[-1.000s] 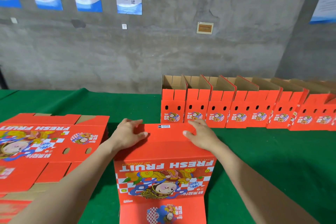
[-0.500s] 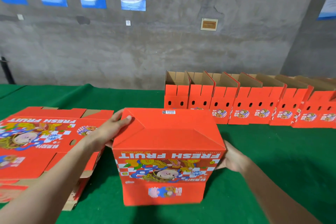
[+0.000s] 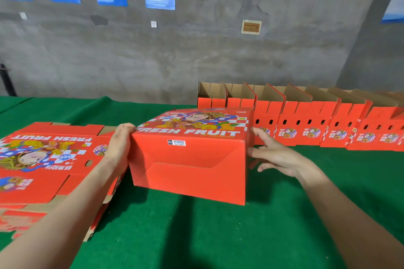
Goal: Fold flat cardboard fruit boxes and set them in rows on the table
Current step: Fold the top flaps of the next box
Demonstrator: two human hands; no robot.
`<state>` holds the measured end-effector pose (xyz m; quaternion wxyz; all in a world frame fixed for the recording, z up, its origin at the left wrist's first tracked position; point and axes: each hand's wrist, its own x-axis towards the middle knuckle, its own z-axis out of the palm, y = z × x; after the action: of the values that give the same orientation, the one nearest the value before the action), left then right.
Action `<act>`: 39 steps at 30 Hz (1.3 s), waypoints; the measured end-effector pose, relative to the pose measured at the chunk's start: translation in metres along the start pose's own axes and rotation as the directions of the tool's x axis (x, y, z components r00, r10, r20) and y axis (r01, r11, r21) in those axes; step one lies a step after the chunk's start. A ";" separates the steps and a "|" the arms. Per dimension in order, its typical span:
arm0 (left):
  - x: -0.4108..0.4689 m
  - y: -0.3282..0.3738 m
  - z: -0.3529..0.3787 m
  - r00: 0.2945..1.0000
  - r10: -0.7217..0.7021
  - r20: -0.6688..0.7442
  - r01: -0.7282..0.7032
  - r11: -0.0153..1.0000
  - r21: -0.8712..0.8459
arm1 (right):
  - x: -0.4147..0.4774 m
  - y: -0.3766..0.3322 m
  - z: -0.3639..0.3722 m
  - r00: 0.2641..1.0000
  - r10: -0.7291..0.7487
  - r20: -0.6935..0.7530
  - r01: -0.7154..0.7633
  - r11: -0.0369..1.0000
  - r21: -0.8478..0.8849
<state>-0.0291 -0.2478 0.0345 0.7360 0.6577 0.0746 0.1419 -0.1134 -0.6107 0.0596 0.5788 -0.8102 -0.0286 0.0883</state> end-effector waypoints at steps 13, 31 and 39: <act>-0.050 -0.019 0.042 0.948 0.008 0.317 -0.156 0.882 0.444 | 0.008 0.055 0.122 0.938 -0.322 -0.128 0.146 0.703 -0.696; -0.023 -0.045 0.020 0.935 -0.074 0.348 -0.058 0.933 0.354 | 0.081 0.090 0.204 0.996 0.006 0.091 0.070 0.598 -0.799; 0.037 -0.039 0.018 0.944 0.068 0.322 -0.266 0.734 0.624 | 0.146 0.073 0.224 0.993 0.076 0.092 0.037 0.538 -0.842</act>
<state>0.0153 -0.2571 0.0004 0.4431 0.8919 -0.0441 0.0791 -0.0133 -0.4043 -0.0960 0.1146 -0.9821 -0.0925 0.1177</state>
